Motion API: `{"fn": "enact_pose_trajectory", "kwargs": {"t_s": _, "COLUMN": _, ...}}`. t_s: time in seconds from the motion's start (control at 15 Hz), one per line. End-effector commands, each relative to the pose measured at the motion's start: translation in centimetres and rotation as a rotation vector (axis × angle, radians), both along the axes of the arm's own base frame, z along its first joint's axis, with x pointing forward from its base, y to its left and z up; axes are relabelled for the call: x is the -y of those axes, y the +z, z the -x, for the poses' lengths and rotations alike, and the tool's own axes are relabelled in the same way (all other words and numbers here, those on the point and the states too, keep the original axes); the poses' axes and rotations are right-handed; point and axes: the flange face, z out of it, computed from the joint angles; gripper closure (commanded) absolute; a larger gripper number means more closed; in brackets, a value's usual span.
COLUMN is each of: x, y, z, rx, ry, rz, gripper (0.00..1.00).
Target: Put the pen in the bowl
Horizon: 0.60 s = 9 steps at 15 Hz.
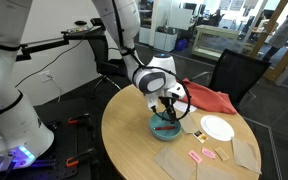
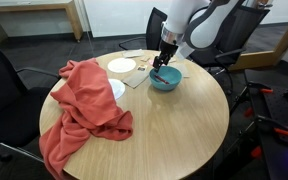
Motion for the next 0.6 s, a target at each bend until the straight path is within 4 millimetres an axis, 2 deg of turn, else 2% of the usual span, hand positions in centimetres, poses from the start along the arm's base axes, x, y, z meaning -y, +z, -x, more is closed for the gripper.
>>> {"fn": "enact_pose_trajectory", "kwargs": {"t_s": 0.0, "x": -0.03, "y": 0.34, "z": -0.31, "rx": 0.018, "ry": 0.023, "rz": -0.004, "gripper": 0.00}}
{"fn": "enact_pose_trajectory", "kwargs": {"t_s": 0.33, "x": -0.62, "y": 0.42, "z": 0.16, "rx": -0.021, "ry": 0.111, "rz": -0.026, "gripper": 0.00}}
{"fn": "enact_pose_trajectory", "kwargs": {"t_s": 0.4, "x": -0.47, "y": -0.20, "z": -0.04, "rx": -0.012, "ry": 0.066, "rz": -0.007, "gripper": 0.00}}
{"fn": "enact_pose_trajectory", "kwargs": {"t_s": 0.53, "x": -0.75, "y": -0.35, "z": -0.01, "rx": -0.017, "ry": 0.096, "rz": -0.016, "gripper": 0.00}}
